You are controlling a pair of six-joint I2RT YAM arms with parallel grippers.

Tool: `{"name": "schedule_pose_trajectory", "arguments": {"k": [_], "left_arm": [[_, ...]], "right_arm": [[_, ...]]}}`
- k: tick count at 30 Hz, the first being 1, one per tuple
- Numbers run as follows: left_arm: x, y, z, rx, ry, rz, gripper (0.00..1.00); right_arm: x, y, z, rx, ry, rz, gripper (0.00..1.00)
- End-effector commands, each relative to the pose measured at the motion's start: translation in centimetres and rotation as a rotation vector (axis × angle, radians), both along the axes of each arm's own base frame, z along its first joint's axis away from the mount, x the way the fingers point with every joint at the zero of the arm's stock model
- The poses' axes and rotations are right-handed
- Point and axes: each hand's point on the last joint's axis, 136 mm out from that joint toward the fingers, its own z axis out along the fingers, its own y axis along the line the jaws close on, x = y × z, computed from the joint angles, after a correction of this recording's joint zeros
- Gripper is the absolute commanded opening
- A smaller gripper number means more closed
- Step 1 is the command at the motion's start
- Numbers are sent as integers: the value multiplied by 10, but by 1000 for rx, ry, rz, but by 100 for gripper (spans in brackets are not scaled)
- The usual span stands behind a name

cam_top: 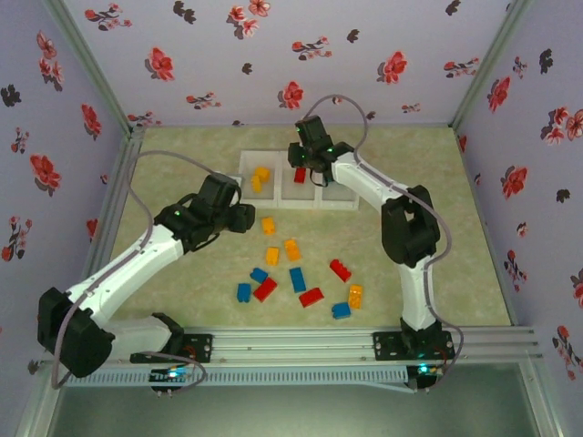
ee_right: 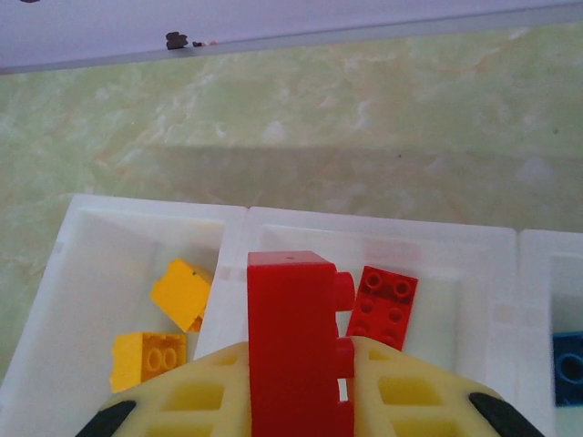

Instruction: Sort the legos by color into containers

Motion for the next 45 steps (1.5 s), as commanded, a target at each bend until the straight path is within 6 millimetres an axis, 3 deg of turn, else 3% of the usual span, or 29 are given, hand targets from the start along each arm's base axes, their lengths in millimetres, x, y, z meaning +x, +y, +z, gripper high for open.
{"name": "schedule_pose_trajectory", "arguments": {"k": [1, 5, 12, 20, 25, 28, 36, 45], "left_arm": [[-7, 4, 2, -2, 4, 9, 51], [-8, 4, 2, 1, 5, 10, 54], [-6, 4, -1, 3, 3, 13, 56], [-2, -2, -7, -5, 8, 18, 59], [6, -6, -17, 2, 23, 42, 59], [15, -7, -30, -22, 36, 131, 59], [29, -34, -68, -69, 77, 220, 59], [48, -55, -107, 51, 174, 270, 58]], "right_arm": [[10, 12, 3, 69, 16, 0, 38], [7, 14, 2, 73, 28, 13, 49], [-9, 1, 14, 54, 8, 16, 52], [-47, -19, 39, 79, -40, 32, 54], [-73, -49, 48, 9, -63, 13, 55], [-88, -62, 52, -14, -85, 17, 56], [-119, -93, 51, -100, -95, 10, 61], [-136, -110, 26, -155, -42, -12, 62]]}}
